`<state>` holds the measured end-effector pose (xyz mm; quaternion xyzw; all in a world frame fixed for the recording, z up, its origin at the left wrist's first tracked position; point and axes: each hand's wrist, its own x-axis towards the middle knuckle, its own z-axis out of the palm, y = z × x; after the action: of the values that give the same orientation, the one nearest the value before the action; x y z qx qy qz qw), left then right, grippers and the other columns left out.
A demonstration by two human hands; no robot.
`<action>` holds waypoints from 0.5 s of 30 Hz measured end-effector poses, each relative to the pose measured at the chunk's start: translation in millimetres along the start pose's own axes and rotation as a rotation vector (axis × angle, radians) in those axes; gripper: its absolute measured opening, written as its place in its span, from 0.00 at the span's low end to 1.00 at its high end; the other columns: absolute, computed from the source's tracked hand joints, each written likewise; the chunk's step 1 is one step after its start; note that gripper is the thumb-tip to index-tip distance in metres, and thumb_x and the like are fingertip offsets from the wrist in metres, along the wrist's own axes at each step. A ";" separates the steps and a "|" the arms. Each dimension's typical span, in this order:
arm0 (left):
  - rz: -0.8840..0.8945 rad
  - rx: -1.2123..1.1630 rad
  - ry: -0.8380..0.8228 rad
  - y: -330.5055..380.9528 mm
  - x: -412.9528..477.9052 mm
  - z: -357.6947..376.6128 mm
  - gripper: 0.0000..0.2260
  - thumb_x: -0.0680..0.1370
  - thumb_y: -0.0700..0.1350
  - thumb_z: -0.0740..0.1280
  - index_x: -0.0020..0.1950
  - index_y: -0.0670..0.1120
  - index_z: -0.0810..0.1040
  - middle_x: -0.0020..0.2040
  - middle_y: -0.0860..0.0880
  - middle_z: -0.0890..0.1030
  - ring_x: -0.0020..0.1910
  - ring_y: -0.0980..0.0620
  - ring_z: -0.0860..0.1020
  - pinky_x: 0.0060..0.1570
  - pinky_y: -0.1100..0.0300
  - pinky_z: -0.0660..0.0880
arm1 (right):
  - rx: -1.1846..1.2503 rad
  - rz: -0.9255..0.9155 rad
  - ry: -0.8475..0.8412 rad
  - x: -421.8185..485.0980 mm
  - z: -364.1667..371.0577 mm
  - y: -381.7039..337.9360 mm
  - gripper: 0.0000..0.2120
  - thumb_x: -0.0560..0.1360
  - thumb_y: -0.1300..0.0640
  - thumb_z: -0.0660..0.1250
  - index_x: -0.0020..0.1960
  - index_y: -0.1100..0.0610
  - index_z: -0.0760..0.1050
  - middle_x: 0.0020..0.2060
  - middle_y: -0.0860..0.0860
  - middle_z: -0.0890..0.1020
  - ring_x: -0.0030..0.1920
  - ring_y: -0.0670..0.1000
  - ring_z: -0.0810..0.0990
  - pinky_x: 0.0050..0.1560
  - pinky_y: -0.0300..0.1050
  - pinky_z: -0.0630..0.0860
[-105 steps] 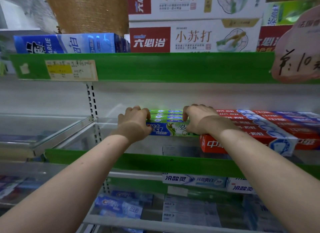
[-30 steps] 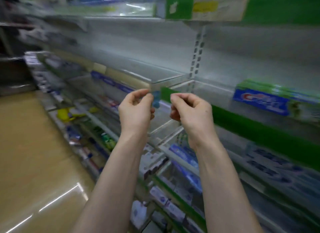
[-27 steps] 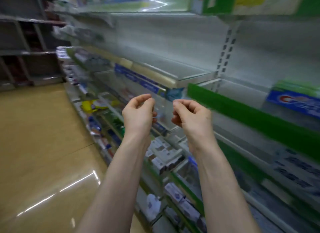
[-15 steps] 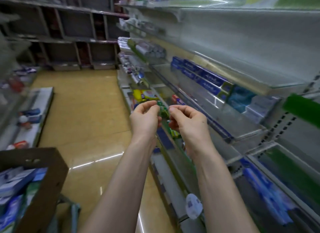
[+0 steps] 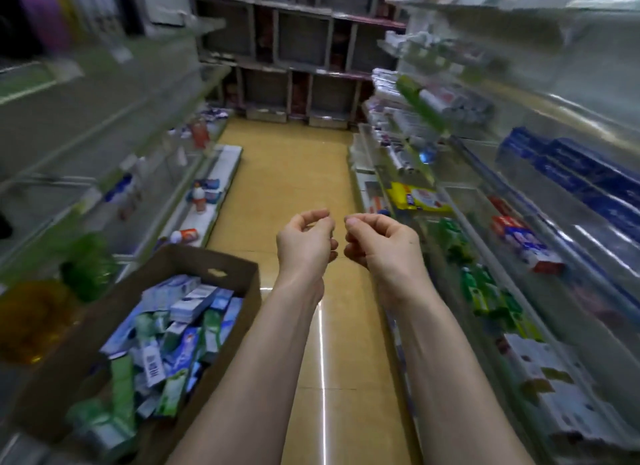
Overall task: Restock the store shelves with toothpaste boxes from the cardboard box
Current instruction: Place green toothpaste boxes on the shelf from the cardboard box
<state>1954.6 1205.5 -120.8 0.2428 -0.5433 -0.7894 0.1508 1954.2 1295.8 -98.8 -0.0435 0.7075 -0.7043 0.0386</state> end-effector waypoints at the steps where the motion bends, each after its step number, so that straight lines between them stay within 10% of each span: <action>1: 0.000 -0.004 0.033 -0.1 9.0 -10.7 0.05 0.77 0.39 0.65 0.50 0.48 0.78 0.40 0.48 0.77 0.35 0.54 0.74 0.34 0.60 0.73 | -0.004 0.013 -0.037 4.9 12.4 2.6 0.03 0.76 0.62 0.67 0.45 0.59 0.79 0.31 0.49 0.77 0.32 0.46 0.75 0.37 0.38 0.77; 15: -0.012 -0.042 0.500 -1.5 130.9 -108.9 0.04 0.75 0.38 0.67 0.45 0.47 0.79 0.41 0.44 0.80 0.36 0.50 0.77 0.34 0.57 0.74 | 0.025 0.216 -0.576 107.6 146.5 32.5 0.03 0.77 0.66 0.65 0.45 0.64 0.77 0.23 0.49 0.75 0.21 0.41 0.73 0.24 0.34 0.72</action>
<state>1904.7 1054.9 -182.6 0.4304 -0.4713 -0.7167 0.2809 1864.0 1138.0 -131.3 -0.1654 0.6592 -0.6635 0.3128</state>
